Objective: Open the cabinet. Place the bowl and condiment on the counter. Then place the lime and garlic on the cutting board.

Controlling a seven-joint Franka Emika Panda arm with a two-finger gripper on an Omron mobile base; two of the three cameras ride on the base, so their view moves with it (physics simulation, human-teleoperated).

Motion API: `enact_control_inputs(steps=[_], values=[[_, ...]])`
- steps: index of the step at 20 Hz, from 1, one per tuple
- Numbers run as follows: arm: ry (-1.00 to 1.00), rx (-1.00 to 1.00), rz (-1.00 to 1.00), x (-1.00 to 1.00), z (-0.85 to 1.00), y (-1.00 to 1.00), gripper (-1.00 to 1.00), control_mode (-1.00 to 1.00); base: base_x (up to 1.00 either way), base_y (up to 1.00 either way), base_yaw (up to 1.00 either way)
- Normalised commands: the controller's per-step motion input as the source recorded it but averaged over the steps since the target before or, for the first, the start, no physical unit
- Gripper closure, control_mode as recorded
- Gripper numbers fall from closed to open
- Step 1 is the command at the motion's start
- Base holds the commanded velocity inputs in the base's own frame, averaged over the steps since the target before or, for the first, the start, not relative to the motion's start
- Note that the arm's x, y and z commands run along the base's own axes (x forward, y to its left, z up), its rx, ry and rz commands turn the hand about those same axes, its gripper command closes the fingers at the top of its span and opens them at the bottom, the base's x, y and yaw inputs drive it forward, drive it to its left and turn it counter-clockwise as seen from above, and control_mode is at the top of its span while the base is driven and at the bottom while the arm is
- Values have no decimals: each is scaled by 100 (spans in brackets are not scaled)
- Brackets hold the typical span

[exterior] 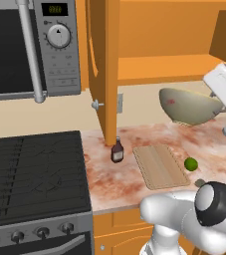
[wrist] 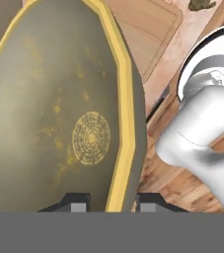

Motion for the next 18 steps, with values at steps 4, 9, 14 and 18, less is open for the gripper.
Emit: enact_control_inputs(steps=[4, 9, 14, 18], values=[[17, 9, 3, -32, -45, 29, 100, -100, 0, 0, 0], [7, 2, 1, -11, -48, 28, 100, -100, 0, 0, 0], [2, 0, 0, -3, -57, 34, 100, -100, 0, 0, 0], [0, 0, 0, -1, -61, 23, 100, -100, 0, 0, 0]])
